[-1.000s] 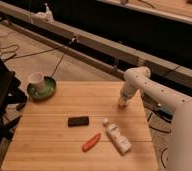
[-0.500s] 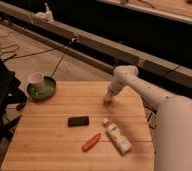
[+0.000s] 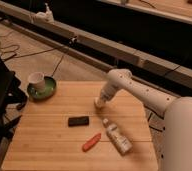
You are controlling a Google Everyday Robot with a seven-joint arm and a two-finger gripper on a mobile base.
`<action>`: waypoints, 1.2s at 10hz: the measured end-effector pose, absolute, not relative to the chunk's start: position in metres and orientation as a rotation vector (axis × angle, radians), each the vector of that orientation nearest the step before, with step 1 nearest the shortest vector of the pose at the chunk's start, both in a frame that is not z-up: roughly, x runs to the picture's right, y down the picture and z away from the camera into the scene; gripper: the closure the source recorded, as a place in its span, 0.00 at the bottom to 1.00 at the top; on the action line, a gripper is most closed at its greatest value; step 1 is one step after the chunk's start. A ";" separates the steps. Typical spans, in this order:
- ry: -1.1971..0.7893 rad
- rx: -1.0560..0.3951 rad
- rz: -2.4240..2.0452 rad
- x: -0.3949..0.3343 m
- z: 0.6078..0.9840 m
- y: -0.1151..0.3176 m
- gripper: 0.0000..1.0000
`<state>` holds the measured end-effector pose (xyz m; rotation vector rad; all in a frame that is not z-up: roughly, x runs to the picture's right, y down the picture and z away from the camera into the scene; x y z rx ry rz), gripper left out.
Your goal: Wipe the white sponge on the table
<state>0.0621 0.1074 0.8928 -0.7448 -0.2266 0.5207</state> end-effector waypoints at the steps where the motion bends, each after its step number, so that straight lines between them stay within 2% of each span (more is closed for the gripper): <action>1: -0.183 -0.751 0.539 0.083 0.889 0.116 1.00; 4: -0.036 -0.732 0.650 0.158 0.895 0.126 1.00; 6: 0.025 -0.707 0.701 0.177 0.921 0.108 1.00; 9: -0.024 -0.683 0.670 0.137 0.952 0.074 1.00; 12: -0.142 -0.706 0.544 0.069 0.940 0.067 1.00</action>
